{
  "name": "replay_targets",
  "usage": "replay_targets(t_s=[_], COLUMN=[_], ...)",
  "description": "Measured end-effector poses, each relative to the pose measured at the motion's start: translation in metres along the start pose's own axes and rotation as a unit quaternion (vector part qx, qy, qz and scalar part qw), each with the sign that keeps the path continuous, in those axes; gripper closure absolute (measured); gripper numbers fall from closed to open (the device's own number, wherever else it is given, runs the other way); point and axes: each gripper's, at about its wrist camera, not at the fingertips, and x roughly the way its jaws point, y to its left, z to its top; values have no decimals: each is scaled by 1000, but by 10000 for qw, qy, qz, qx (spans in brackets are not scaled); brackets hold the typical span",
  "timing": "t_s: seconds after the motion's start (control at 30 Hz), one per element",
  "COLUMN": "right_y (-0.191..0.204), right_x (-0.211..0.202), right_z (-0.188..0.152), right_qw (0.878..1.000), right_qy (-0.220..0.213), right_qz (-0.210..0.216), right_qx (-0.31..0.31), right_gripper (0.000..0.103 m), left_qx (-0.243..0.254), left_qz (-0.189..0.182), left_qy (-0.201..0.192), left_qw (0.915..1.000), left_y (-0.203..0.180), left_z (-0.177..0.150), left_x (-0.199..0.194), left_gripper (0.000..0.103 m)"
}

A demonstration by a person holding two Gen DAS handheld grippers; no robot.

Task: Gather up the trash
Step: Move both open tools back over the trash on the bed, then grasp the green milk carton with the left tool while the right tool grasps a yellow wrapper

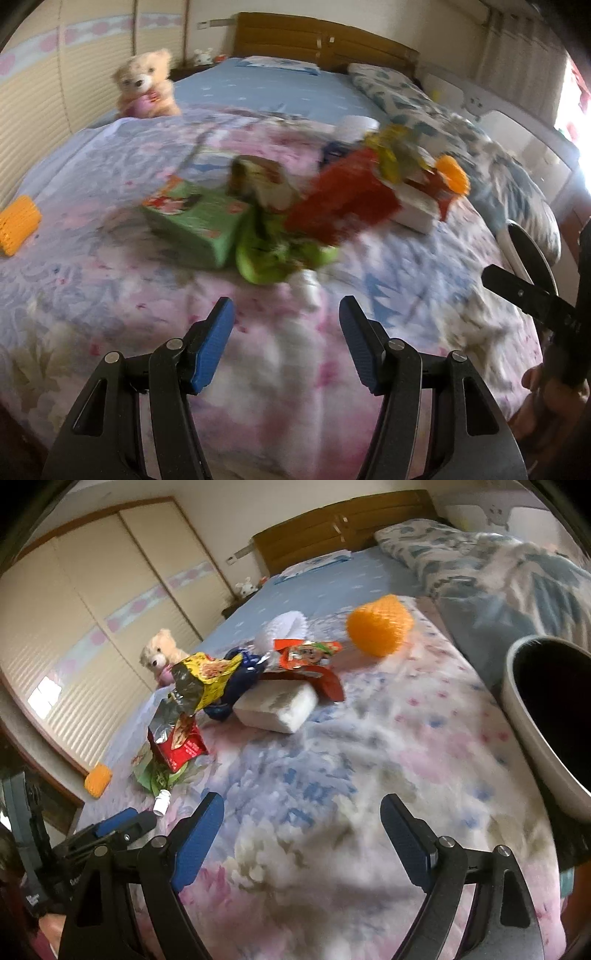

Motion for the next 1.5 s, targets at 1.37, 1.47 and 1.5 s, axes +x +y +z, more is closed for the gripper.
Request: replay_targets(t_s=[1.37,1.47,1.5], right_y=[28,24,23], right_x=[44,30,26], right_z=[32,26,24], right_qw=[9976,9981,9983], right_qy=[127,52,26], right_qz=[42,43,43], right_qx=[-684,-612,-587], right_gripper=[63,63,63], left_qx=[-43,63,106], left_qz=[206,121,104], left_qy=[-272,-368,-403], left_qw=[9994,9992,9991], left_y=[43,35,32], left_z=[22,19,18], left_x=[8,-3,-6], left_gripper=[95,96,96])
